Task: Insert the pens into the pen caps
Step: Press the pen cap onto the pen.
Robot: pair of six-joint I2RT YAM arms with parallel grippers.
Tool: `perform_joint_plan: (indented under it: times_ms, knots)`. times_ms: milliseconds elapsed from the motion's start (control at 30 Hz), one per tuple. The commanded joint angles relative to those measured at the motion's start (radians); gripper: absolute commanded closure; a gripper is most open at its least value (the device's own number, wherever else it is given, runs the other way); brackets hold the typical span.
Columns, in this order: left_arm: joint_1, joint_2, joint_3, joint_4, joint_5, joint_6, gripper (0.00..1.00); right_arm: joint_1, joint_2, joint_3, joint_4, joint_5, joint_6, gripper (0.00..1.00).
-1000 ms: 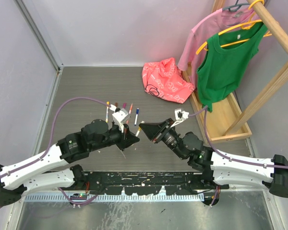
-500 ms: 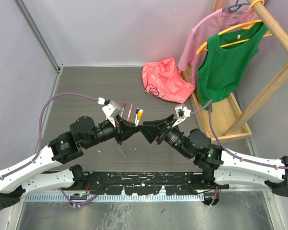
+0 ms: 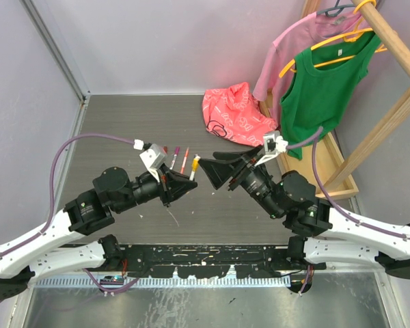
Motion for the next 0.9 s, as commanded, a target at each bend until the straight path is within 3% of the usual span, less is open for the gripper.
perform_joint_plan:
  times_ms: [0,133,267,733,867]
  knots:
    - [0.003,-0.017,0.031,0.024,0.032,0.007,1.00,0.004,0.057,0.081,-0.015,0.022,-0.014,0.29]
    - [0.003,-0.019,0.029,0.031,0.048,0.007,1.00,0.004,0.106,0.107,-0.029,0.019,-0.002,0.32]
    - [0.003,-0.022,0.025,0.028,0.053,0.007,1.00,0.004,0.130,0.115,-0.025,-0.004,0.010,0.40]
    - [0.003,-0.013,0.050,0.005,0.022,0.006,1.00,0.004,0.136,0.068,-0.032,-0.017,0.010,0.99]
    - [0.003,0.003,0.076,0.003,0.004,0.009,1.00,0.004,0.129,0.058,-0.067,-0.042,0.008,1.00]
